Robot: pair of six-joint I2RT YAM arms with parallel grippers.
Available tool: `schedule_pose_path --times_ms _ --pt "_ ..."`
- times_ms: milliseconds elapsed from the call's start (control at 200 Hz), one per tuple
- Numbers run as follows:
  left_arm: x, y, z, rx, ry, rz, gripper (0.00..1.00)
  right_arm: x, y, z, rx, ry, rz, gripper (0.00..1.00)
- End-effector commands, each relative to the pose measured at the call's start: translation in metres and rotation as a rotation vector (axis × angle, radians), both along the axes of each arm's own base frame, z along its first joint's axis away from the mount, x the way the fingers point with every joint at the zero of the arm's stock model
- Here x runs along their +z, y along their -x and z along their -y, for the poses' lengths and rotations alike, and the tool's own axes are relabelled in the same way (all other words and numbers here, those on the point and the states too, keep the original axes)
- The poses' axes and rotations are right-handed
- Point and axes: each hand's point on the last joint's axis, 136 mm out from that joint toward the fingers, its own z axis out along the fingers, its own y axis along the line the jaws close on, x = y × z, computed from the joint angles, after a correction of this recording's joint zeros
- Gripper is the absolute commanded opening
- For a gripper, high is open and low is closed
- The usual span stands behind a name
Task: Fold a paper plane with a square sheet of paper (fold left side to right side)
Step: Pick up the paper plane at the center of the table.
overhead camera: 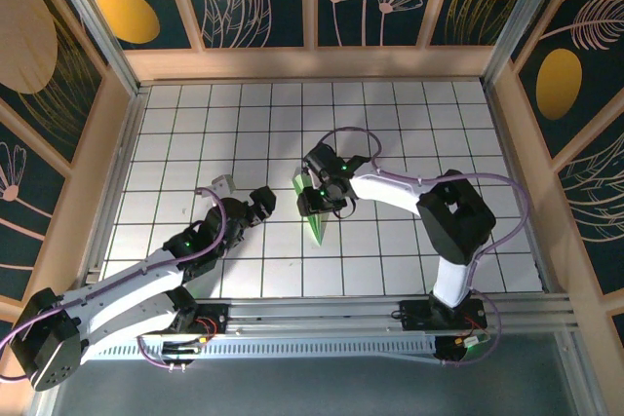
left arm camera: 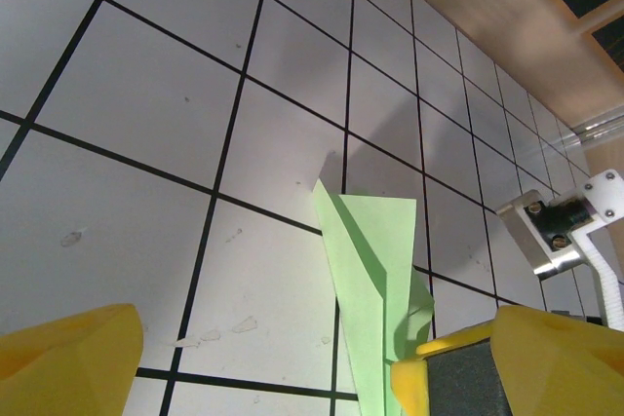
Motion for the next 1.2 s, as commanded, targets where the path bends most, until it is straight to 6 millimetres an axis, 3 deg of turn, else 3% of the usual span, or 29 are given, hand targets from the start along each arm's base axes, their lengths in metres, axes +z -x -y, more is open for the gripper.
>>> schedule_pose_path --times_ms 0,525,1191 --pt "-0.007 0.002 -0.006 0.009 -0.018 -0.013 0.92 -0.002 -0.002 0.0 0.006 0.033 0.004 0.44" --pt "-0.008 0.003 -0.008 0.014 -0.018 -0.015 0.93 -0.014 0.0 0.005 -0.005 0.084 -0.01 0.24" --pt "-0.012 0.006 -0.011 0.021 -0.009 -0.018 0.93 -0.03 0.006 0.0 -0.029 0.131 -0.033 0.2"
